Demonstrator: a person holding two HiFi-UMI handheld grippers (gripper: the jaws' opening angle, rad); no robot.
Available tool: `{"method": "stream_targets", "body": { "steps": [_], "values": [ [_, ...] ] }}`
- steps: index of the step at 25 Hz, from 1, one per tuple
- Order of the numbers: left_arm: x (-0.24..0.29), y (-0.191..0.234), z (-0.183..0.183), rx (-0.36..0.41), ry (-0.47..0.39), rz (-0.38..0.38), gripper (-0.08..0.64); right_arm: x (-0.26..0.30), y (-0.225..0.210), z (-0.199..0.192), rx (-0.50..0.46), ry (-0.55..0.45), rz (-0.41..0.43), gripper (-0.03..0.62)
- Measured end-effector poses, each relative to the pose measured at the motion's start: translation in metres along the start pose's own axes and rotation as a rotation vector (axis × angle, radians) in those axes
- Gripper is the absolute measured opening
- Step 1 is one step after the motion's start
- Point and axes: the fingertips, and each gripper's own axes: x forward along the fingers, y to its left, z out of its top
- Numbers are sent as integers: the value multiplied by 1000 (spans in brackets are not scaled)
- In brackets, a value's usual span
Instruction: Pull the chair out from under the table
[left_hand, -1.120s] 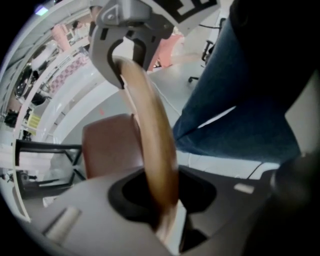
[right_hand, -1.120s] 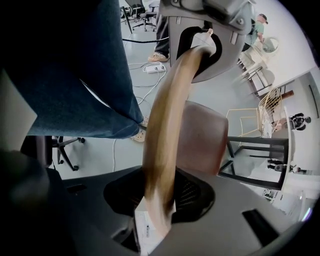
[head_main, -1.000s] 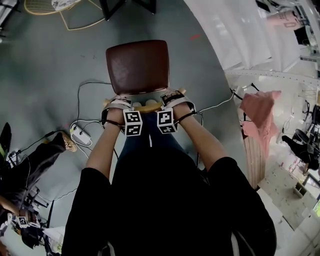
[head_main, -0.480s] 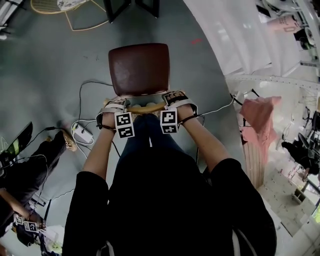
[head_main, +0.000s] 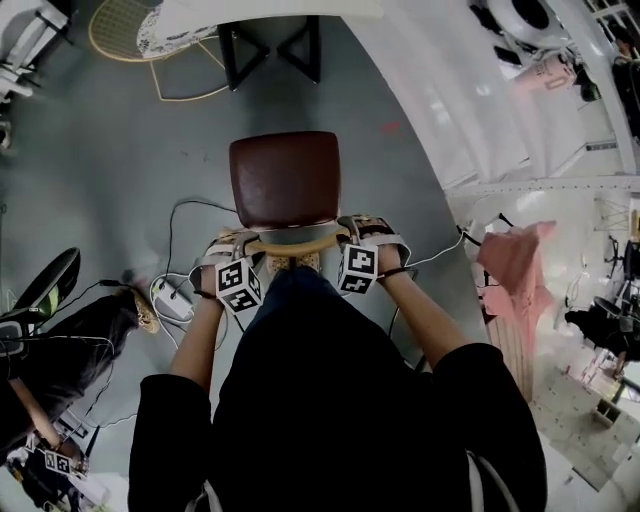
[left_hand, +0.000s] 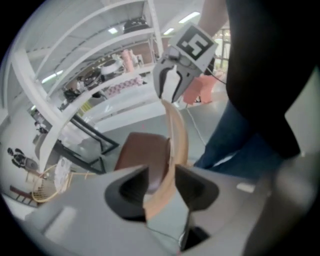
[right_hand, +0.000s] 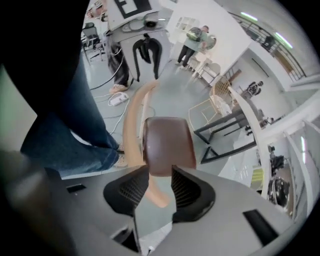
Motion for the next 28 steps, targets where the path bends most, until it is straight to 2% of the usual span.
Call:
{"method": "stream_targets", "body": {
  "steps": [1, 4, 8, 16, 20, 24, 28],
  "values": [
    [-6, 5, 5, -20, -19, 27, 163, -7, -9, 3, 51, -16, -23, 123],
    [-28, 23, 20, -91, -87, 127, 100, -32, -36, 18, 187, -81, -108, 55],
    [-66, 53, 44, -168, -184, 278, 11, -78, -79, 42, 386, -220, -233, 28],
    [-177, 115, 96, -287, -431, 586, 8, -203, -162, 71, 750, -597, -456, 20],
    [-240, 148, 122, -393, -599, 696, 8, -268, -193, 71, 848, -755, -563, 20],
    [-292, 170, 141, -513, -770, 750, 8, -323, -211, 74, 877, -889, -685, 20],
    [-325, 180, 149, -584, -854, 781, 8, -363, -219, 84, 884, -994, -753, 20]
  ]
}}
